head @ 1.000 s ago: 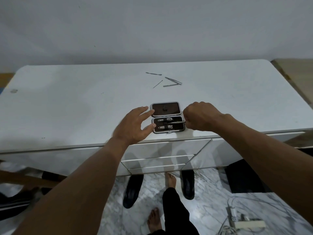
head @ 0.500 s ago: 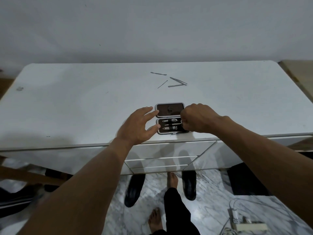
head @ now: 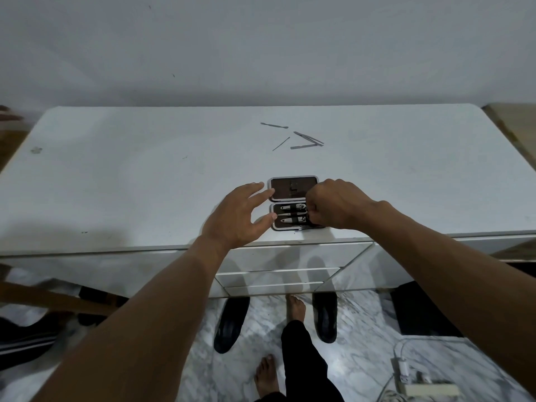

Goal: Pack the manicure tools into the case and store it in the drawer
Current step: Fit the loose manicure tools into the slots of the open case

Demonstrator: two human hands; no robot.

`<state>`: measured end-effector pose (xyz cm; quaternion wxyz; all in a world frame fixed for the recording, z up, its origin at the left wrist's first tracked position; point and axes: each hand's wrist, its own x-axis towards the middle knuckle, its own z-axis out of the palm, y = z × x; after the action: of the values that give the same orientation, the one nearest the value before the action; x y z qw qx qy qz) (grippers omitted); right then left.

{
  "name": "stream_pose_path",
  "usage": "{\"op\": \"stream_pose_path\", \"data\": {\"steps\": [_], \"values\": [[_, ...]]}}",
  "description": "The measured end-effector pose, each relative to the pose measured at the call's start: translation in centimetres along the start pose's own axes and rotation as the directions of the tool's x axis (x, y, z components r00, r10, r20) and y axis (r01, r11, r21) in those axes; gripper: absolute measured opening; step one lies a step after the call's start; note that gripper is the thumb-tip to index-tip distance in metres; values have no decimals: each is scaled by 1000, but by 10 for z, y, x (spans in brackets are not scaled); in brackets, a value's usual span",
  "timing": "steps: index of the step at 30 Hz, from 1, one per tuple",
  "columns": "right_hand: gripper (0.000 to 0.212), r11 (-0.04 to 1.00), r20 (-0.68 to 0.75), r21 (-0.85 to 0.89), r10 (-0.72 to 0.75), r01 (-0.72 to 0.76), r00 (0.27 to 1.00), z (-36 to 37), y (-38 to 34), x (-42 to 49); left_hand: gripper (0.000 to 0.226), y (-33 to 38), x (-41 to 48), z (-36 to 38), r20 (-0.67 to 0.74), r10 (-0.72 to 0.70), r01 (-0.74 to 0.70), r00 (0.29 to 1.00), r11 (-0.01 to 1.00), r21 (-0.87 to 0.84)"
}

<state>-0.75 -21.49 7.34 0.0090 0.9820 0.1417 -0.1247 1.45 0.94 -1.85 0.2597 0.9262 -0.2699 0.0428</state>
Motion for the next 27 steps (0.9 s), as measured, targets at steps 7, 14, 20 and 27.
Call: {"op": "stream_pose_path", "data": {"steps": [7,14,20,27], "values": [[18,1000,-13,19,-2,2,1000,1,0,1,56,-1,1,0,-8,8,-8,1000,1000,-10],[17,999,-11,42,7,-7,1000,0,0,-2,57,1,1,-1,4,0,0,1000,1000,-3],[18,998,-18,59,6,-5,1000,1,1,-3,57,1,0,-2,8,2,-2,1000,1000,10],[18,998,4,69,4,-5,1000,-1,3,-1,62,2,0,-4,43,15,-17,999,998,56]]}}
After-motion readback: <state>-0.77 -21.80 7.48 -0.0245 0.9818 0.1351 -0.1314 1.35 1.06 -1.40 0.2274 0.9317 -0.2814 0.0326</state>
